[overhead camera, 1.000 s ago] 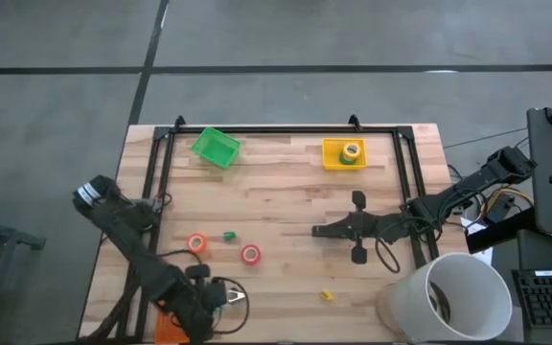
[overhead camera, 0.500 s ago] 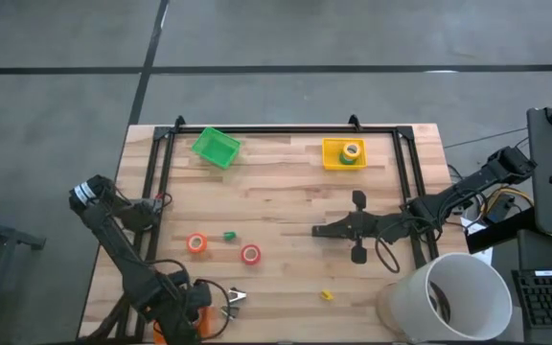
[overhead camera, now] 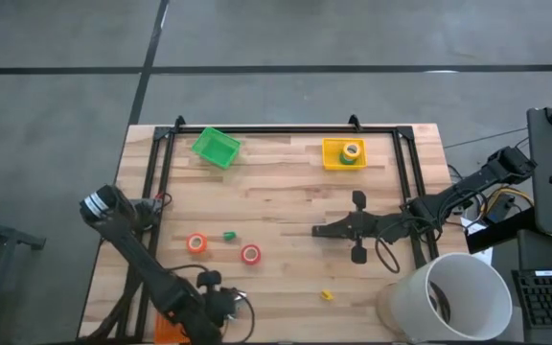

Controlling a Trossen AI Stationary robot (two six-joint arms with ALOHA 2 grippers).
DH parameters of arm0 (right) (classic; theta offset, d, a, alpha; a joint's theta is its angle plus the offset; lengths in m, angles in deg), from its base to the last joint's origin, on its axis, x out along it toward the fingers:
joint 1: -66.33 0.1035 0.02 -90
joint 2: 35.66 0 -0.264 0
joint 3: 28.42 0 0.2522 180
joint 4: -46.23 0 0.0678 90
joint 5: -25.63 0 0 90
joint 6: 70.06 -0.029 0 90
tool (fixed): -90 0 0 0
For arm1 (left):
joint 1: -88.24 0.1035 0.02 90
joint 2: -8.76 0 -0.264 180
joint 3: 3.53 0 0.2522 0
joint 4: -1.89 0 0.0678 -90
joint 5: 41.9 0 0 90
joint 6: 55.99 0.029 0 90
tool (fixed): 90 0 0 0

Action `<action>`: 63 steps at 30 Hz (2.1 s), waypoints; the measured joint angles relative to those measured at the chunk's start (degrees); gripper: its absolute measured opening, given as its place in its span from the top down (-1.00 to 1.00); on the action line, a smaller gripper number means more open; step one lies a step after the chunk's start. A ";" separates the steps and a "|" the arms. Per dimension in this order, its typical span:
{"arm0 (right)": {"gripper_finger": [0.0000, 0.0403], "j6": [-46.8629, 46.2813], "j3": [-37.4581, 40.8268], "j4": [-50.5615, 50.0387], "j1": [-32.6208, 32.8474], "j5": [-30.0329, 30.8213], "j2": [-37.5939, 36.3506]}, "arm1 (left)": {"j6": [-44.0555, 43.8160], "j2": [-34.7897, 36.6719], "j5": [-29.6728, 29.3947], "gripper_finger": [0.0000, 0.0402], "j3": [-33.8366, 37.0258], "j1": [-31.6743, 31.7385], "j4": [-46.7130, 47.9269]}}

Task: Pick and place Stapler, Stapler remover, tape
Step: Put the blue staple remover into the orange bin

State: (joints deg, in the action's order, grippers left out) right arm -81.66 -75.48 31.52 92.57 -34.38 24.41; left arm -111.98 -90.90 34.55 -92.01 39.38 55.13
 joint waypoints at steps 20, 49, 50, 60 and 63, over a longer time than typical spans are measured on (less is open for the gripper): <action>0.96 0.00 0.42 0.07 -0.02 0.01 0.02 | 1.92 -8.39 3.41 0.49 0.09 0.03 -6.12; 0.96 0.02 0.55 0.46 -0.04 0.01 0.02 | 3.72 -8.87 5.06 0.99 -2.37 0.55 -2.53; 0.96 0.02 0.55 0.48 -0.04 0.01 0.01 | 3.70 -8.76 5.10 0.99 -3.22 0.55 -1.27; 0.96 0.02 0.55 0.48 0.00 0.01 0.01 | 3.69 -8.17 3.48 1.00 -13.58 0.53 15.38; 0.96 0.02 0.55 0.48 0.00 0.01 0.01 | 2.28 -8.15 3.77 1.00 -16.70 0.43 20.69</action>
State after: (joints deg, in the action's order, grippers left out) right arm -81.63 -74.93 32.00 92.57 -34.37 24.42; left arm -109.71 -99.05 38.32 -108.71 39.81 75.82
